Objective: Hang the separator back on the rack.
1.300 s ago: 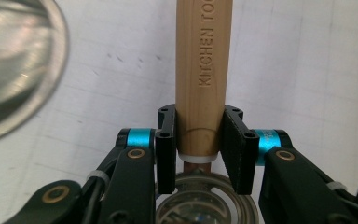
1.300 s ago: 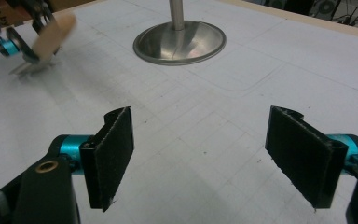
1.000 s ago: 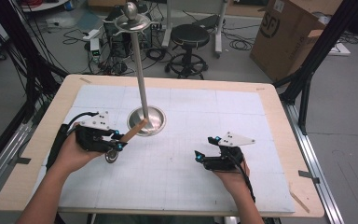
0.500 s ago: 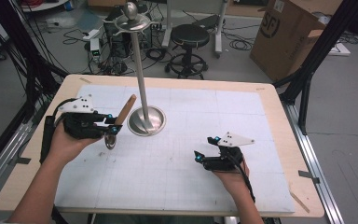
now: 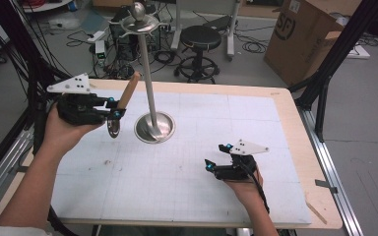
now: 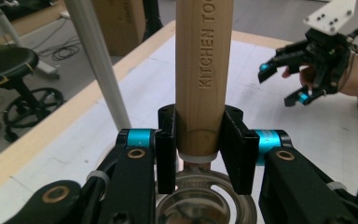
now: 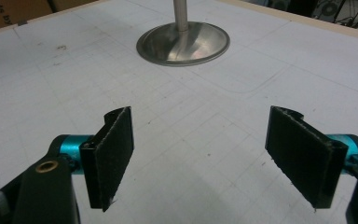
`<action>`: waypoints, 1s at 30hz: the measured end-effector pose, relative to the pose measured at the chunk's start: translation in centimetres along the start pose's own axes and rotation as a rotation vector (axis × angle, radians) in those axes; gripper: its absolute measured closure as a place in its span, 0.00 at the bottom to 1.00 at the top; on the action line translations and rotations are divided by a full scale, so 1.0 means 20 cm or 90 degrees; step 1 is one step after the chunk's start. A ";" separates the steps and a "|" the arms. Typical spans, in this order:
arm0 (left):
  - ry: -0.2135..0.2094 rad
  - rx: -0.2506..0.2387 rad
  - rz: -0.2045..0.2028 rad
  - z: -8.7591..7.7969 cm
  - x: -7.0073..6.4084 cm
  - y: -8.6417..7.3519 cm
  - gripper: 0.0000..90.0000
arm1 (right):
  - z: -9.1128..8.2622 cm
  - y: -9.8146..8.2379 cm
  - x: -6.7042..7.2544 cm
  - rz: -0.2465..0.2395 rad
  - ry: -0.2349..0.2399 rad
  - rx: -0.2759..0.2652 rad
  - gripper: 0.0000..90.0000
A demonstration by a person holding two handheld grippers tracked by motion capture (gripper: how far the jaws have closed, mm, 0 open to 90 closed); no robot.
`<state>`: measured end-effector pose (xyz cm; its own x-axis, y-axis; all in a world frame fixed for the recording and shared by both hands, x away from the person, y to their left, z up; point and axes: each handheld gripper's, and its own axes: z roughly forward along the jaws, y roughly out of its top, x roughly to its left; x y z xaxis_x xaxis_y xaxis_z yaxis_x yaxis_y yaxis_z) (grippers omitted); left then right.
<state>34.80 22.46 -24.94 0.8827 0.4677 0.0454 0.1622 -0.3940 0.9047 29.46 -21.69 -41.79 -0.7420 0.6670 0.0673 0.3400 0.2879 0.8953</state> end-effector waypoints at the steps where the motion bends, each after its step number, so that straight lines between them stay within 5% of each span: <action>1: 0.003 -0.003 0.001 -0.01 0.00 0.01 0.76 | 0.00 0.00 0.00 0.000 0.000 0.000 0.25; 13: 0.044 -0.034 0.011 -0.12 0.05 0.19 0.76 | 0.00 0.00 0.00 0.001 -0.002 0.001 0.25; 30: 0.093 -0.033 0.002 -0.16 0.11 0.24 0.76 | 0.00 0.00 0.00 0.002 -0.001 0.001 0.25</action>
<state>36.09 24.13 -19.07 0.8092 0.5778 0.1061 0.1335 -0.3567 0.9246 29.50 -21.67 -41.84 -0.7399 0.6692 0.0688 0.3434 0.2877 0.8940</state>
